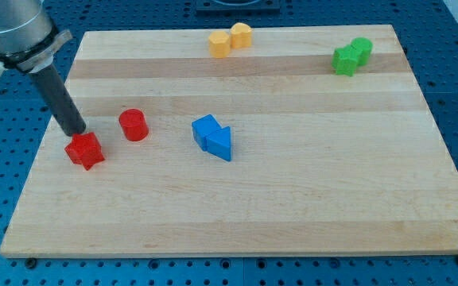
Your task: Push the red star towards the bottom side of the board
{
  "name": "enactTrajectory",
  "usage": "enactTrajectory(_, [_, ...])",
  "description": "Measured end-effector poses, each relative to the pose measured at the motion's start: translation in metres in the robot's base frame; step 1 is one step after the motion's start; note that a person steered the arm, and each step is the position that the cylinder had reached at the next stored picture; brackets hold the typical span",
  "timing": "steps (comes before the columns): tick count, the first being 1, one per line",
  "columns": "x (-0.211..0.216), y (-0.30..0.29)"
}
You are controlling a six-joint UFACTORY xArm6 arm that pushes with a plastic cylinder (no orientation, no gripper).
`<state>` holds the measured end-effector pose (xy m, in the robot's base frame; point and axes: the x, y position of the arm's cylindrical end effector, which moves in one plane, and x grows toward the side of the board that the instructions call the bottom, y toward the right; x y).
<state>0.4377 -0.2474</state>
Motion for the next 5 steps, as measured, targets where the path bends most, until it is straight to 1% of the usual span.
enactTrajectory(1, [0.033, 0.009])
enactTrajectory(2, [0.036, 0.011])
enactTrajectory(3, [0.055, 0.013])
enactTrajectory(4, [0.062, 0.013])
enactTrajectory(5, [0.019, 0.017])
